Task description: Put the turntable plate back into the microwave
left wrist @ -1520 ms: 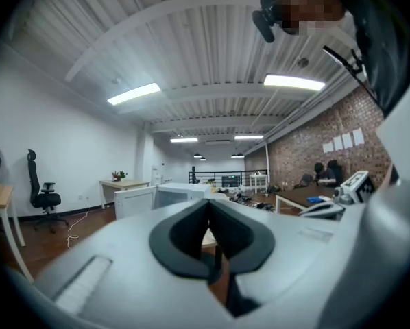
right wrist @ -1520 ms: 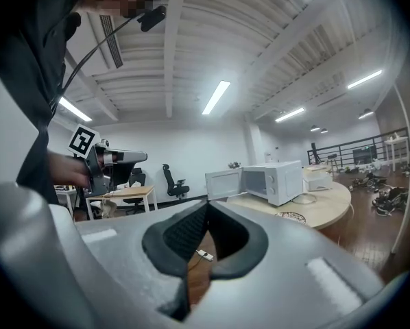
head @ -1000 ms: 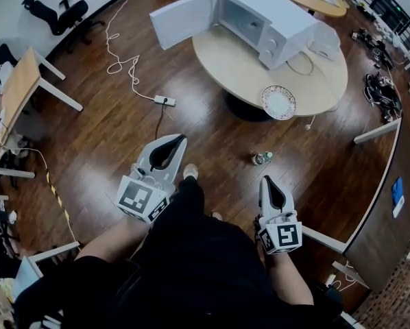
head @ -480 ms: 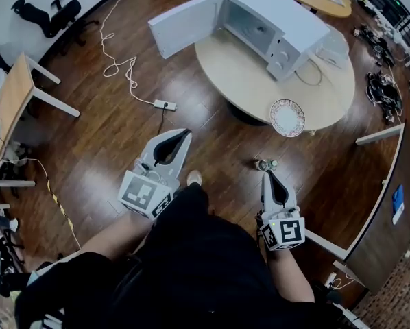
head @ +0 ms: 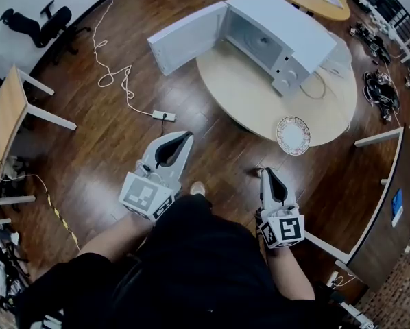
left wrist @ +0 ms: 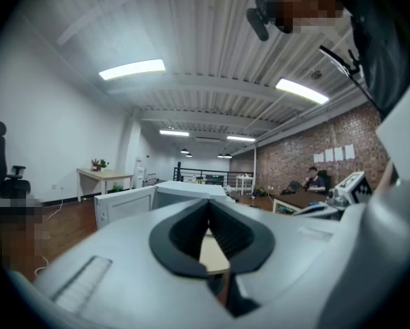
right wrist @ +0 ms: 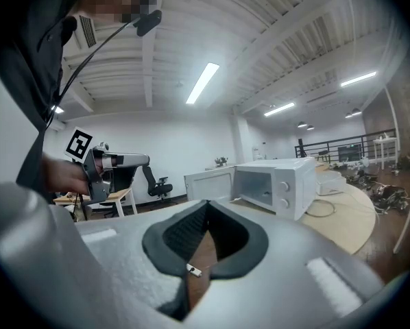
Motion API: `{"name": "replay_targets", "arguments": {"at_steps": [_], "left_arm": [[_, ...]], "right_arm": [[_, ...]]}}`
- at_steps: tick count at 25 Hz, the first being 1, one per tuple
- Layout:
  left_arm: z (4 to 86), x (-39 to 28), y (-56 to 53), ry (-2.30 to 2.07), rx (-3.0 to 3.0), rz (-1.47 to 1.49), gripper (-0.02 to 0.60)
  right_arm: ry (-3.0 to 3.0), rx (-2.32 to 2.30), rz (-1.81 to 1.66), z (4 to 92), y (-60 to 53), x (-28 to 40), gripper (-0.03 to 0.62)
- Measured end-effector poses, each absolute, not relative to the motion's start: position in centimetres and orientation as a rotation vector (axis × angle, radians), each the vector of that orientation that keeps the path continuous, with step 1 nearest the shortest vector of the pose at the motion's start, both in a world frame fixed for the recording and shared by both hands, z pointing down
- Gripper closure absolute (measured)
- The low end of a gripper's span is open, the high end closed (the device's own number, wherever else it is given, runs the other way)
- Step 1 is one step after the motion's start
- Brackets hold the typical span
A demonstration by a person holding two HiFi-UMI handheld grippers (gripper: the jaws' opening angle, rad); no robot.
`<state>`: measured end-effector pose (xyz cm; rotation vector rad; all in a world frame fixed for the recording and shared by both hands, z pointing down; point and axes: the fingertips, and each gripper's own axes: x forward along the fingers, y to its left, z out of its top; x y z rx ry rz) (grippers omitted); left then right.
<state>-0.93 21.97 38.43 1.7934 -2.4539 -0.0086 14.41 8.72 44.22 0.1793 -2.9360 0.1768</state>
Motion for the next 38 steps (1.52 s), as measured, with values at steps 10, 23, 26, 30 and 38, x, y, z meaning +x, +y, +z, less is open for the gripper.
{"name": "replay_targets", "arguments": {"at_steps": [10, 23, 26, 30, 38], "left_arm": [[38.4, -6.9, 22.7, -2.461, 1.819, -0.035, 0.577], [39.1, -8.1, 23.0, -2.454, 1.83, -0.054, 0.577], [39.3, -8.5, 23.3, -2.467, 1.815, -0.045, 0.577], [38.8, -9.6, 22.9, -2.486, 1.817, -0.027, 0.577], [38.6, -12.0, 21.5, -2.5, 1.805, 0.001, 0.577]], "right_arm": [[-2.956, 0.197, 0.151, 43.5, 9.6, 8.6, 0.592], [-2.939, 0.218, 0.129, 44.6, 10.0, 8.3, 0.592], [-2.95, 0.206, 0.127, 44.5, 10.0, 7.6, 0.592], [-2.966, 0.193, 0.136, 44.4, 9.5, 6.3, 0.592], [-2.965, 0.152, 0.16, 45.2, 8.7, 3.5, 0.592]]}}
